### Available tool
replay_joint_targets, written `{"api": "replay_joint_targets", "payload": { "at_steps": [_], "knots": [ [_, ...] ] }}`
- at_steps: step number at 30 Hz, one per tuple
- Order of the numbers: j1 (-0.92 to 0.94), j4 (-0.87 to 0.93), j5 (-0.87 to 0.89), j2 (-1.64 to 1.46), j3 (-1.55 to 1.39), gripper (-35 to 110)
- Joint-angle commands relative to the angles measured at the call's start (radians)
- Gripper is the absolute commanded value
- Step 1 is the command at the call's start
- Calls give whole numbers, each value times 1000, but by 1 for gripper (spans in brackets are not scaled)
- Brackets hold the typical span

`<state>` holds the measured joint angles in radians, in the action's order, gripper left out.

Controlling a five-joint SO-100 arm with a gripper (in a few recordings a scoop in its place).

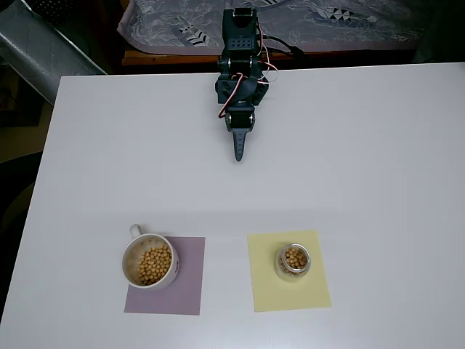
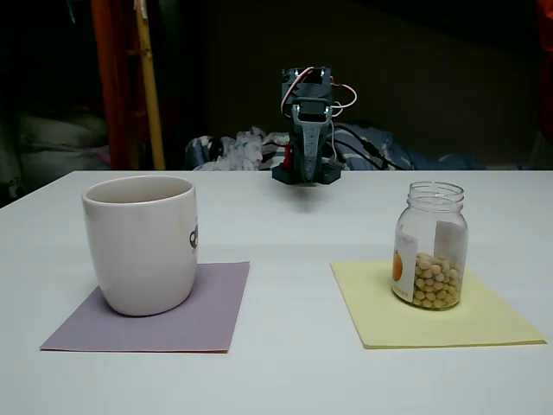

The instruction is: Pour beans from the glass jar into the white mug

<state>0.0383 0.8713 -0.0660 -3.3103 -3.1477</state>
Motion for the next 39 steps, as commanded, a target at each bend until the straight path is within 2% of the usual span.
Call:
{"api": "replay_joint_targets", "payload": {
  "at_steps": [1,9,11,13,18,26,31,36,39],
  "knots": [
    [0,8,-5,-38,-8,0],
    [-12,8,-17,-38,-8,0],
    [-12,11,-26,-38,-8,4],
    [-2,63,-101,-38,43,12],
    [74,28,-339,14,187,24],
    [158,-130,-730,695,655,58],
    [147,-437,-1048,884,707,57],
    [112,-931,-1437,1121,592,66],
    [66,-1223,-1577,1327,543,71]
  ]
}}
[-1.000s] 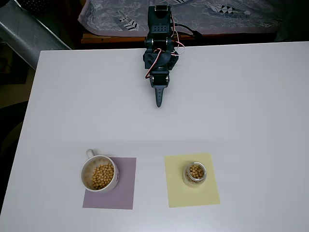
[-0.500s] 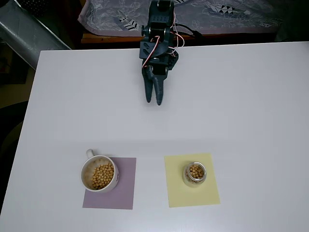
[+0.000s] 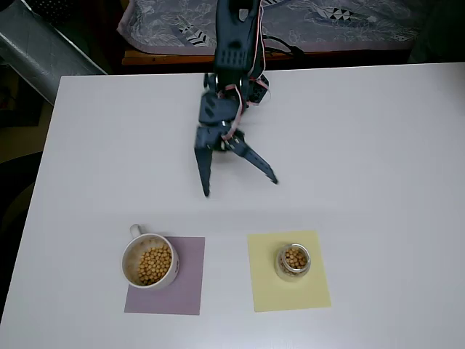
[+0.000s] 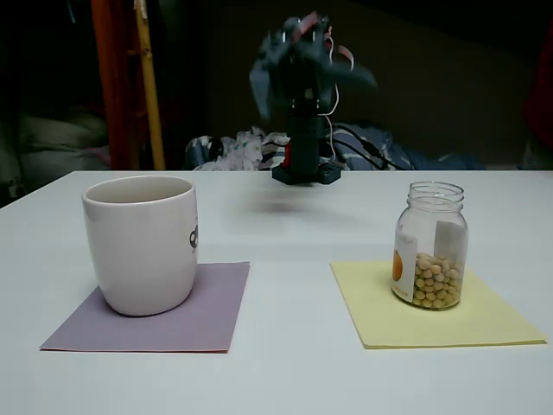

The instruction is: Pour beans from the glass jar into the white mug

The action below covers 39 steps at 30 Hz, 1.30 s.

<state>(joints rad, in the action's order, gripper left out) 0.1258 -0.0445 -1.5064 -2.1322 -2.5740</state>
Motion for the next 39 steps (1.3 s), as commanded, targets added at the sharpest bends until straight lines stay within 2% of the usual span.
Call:
{"api": "replay_joint_targets", "payload": {
  "at_steps": [1,3,7,12,19,26,39],
  "knots": [
    [-40,-410,-169,229,-34,71],
    [-77,-595,-212,400,-20,71],
    [-138,-853,-232,721,98,70],
    [-184,-1003,-236,1035,324,66],
    [-202,-1025,-216,1290,568,64],
    [-215,-1023,-195,1413,719,62],
    [-313,-1020,-146,1379,709,24]
  ]
}}
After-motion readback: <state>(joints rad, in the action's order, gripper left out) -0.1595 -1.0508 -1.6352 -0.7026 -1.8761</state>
